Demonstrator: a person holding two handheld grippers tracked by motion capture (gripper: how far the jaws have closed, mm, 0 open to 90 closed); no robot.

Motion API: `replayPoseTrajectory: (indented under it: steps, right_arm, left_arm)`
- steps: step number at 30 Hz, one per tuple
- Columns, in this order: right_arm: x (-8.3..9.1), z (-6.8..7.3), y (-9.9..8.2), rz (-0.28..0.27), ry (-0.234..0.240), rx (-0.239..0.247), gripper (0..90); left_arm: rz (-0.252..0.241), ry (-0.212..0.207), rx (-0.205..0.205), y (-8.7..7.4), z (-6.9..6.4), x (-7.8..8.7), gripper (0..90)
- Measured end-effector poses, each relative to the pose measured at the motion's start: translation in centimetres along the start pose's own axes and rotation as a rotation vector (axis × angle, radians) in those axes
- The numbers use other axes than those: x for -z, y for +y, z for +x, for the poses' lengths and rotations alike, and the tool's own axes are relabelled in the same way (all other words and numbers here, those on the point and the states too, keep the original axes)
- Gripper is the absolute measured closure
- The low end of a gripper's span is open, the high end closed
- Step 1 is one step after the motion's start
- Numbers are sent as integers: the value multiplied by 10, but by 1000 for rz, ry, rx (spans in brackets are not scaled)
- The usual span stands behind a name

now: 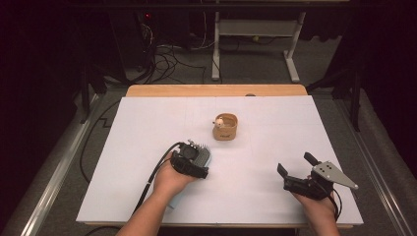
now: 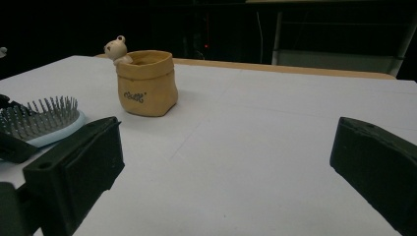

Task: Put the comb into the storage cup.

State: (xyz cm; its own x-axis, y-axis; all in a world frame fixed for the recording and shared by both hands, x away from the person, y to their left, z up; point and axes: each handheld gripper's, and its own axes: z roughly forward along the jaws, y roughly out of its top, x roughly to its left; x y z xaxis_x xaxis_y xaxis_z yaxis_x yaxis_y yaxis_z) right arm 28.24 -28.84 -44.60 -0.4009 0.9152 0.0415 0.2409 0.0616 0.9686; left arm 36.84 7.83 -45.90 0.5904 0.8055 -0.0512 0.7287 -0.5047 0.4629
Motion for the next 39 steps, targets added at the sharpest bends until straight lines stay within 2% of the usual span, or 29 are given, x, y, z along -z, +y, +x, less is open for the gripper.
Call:
replayPoseTrajectory:
  steps: [9,23,33,39]
  right_arm:
    - [0,0,0,-2,-2,-1,3]
    - [1,-1,0,-4,-6,-3,3]
    - [1,-2,0,-7,-10,-10,3]
    - [1,-2,0,-7,-11,-7,3]
  left_arm:
    - [12,5,16,2,-1,1,186]
    - [10,5,9,2,0,2,208]
    - [-42,8,-6,-2,-1,6,209]
    - [-94,10,-8,-3,1,15,210]
